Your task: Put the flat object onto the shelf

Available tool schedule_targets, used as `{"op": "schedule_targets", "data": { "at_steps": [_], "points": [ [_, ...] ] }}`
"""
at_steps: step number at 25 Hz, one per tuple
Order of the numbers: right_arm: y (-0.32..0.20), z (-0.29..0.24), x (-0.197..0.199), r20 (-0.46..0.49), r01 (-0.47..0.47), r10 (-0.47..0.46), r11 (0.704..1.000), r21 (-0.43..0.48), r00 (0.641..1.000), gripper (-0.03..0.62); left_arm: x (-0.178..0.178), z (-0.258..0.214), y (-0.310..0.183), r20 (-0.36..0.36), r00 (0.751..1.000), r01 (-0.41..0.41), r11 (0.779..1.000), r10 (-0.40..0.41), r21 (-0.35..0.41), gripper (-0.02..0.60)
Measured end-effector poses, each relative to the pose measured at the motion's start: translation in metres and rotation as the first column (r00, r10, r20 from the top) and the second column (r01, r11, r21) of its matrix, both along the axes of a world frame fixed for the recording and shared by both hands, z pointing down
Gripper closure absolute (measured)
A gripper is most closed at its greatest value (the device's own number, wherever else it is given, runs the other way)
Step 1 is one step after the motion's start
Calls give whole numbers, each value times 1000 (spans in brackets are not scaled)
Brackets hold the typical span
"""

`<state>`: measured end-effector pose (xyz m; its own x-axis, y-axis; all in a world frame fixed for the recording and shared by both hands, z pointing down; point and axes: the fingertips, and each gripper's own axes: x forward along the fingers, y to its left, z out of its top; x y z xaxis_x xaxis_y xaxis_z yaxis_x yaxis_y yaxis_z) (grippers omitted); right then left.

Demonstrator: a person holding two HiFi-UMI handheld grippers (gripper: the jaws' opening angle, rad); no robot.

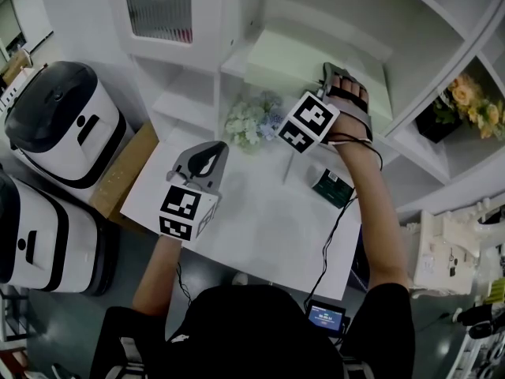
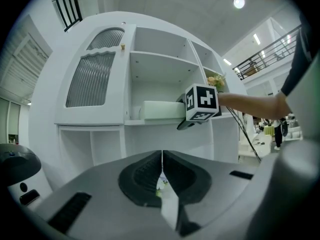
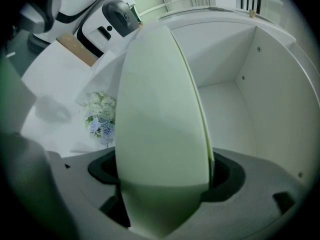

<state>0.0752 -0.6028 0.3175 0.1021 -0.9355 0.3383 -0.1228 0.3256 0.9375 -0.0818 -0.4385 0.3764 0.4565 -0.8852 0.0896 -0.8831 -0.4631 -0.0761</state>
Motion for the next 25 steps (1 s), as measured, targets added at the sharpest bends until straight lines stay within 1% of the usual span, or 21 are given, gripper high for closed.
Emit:
{"op": "schedule_targets", "data": {
  "at_steps": [4,11,15,19,25],
  "points": [
    [0,0,0,4,4,-4,1000,2,1000,175,1,-1,0,0,1000,-2,1000,2,1,572],
    [2,-3,-3,28,37,-38,999,29,999,169,-1,-1,3,-1,1000,-3,1000,3,1,572],
    [5,-4,-4,50,48,-49,999,25,998,166,-1,-2,6,-1,1000,-4,1000,4,2,572],
    [14,-7,-7,79,61,-63,998,26,995,166,-2,-4,9,0,1000,-7,1000,7,6,572],
    [30,-12,-10,73,72,-75,997,43,995,166,-1,-9,17,4,1000,-15,1000,15,16,572]
  ]
}}
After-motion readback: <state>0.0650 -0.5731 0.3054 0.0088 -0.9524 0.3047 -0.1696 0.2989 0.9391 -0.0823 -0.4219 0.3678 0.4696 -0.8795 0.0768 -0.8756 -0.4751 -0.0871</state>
